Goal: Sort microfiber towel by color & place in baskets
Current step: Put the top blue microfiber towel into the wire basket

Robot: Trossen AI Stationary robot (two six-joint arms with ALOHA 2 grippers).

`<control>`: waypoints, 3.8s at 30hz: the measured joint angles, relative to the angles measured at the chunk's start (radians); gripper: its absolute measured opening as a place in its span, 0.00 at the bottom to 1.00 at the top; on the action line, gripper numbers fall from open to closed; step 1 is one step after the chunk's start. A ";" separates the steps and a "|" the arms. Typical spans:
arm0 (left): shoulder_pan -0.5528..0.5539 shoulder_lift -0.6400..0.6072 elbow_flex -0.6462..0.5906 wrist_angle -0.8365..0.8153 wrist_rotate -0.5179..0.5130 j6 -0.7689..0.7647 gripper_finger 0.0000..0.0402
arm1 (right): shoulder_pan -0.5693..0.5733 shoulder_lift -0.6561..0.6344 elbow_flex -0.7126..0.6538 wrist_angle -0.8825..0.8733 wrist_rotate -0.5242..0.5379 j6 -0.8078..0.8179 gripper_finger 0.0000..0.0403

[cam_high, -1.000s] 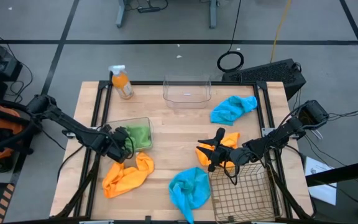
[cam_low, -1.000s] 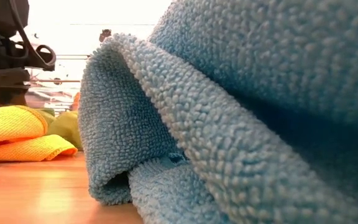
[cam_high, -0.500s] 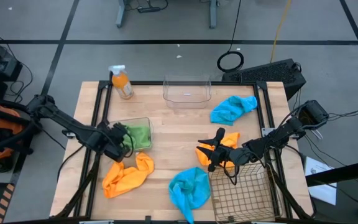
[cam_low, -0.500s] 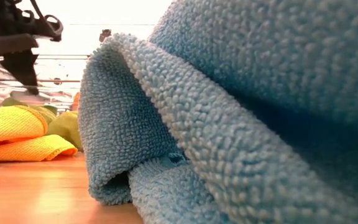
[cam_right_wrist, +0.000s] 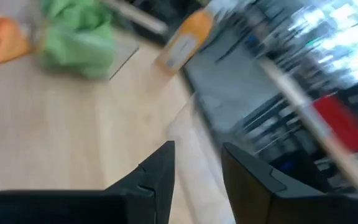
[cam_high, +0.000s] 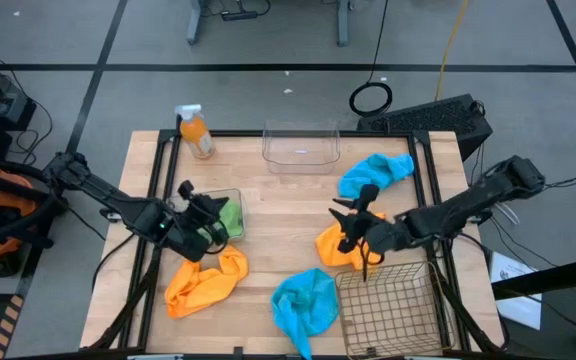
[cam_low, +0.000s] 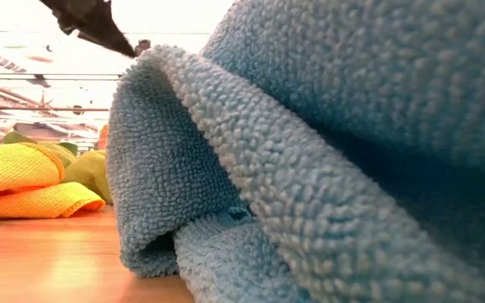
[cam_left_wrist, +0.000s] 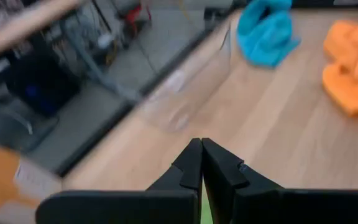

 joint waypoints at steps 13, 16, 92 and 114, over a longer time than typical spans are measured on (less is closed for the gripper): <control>0.008 0.074 -0.050 0.267 -0.047 0.267 0.03 | -0.425 -0.077 0.251 -0.870 -0.552 0.395 0.31; 0.018 0.082 -0.050 0.309 -0.042 0.357 0.03 | -0.527 -0.076 0.192 -0.881 -0.647 0.369 0.34; 0.235 0.082 -0.050 0.517 0.346 0.532 0.03 | -0.884 0.042 0.174 -0.873 -0.711 0.541 0.08; 0.228 0.082 -0.049 0.517 0.346 0.532 0.03 | -0.699 0.047 0.172 -0.990 -0.519 0.610 0.42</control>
